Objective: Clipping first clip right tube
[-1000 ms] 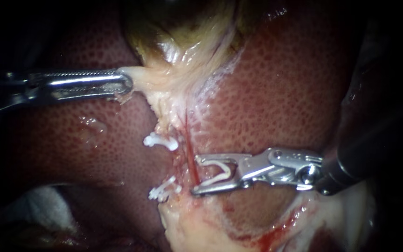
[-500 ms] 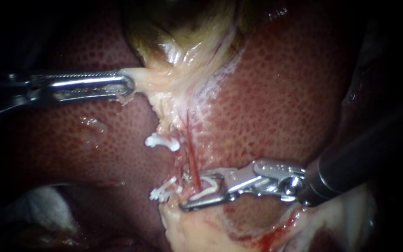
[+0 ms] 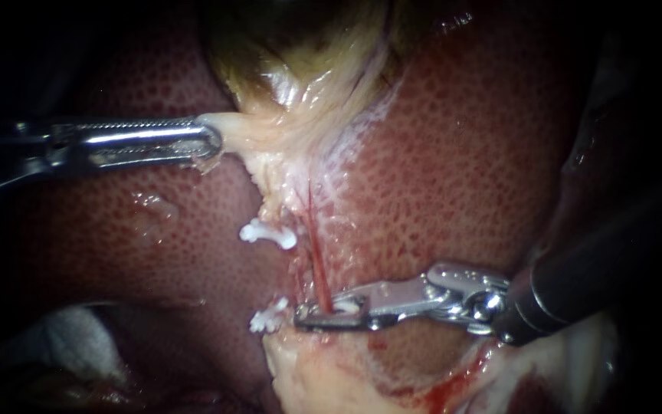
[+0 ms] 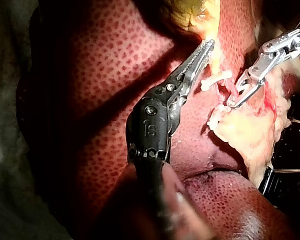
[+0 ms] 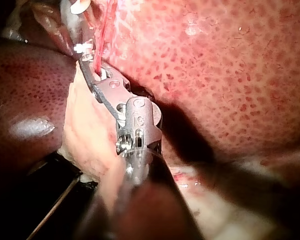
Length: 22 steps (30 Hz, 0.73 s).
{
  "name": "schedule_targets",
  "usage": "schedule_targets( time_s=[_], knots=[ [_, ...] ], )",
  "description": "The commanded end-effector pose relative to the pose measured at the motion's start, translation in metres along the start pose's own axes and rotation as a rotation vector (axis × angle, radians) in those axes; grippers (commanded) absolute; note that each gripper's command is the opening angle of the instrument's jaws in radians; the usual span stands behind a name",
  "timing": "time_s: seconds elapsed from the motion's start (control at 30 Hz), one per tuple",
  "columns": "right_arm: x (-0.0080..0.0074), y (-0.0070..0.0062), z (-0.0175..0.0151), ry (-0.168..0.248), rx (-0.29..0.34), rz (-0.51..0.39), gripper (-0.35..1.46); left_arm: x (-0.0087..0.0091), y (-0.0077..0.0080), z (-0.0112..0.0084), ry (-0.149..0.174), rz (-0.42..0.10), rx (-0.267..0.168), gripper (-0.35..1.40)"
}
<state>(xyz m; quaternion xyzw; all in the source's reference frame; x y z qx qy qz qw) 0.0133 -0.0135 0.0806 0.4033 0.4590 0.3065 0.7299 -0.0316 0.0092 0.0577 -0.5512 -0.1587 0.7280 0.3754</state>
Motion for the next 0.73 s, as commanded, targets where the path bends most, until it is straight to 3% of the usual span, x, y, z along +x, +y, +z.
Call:
schedule_targets(
  time_s=[0.03, 0.13, 0.73],
  knots=[
    [0.0000, 0.0000, 0.0000, -0.001, 0.005, 0.020, -0.35, 0.0000, 0.0000, 0.0000, -0.001, 0.000, 0.001, -0.35],
    [-0.0002, 0.0000, -0.0003, -0.003, 0.004, 0.055, -0.35, 0.0000, 0.0000, 0.0000, -0.001, 0.000, 0.000, -0.35],
    [-0.0004, 0.0001, -0.0004, -0.017, 0.003, 0.066, -0.35, 0.0000, -0.0001, 0.0000, -0.001, 0.000, 0.000, -0.35]
  ],
)
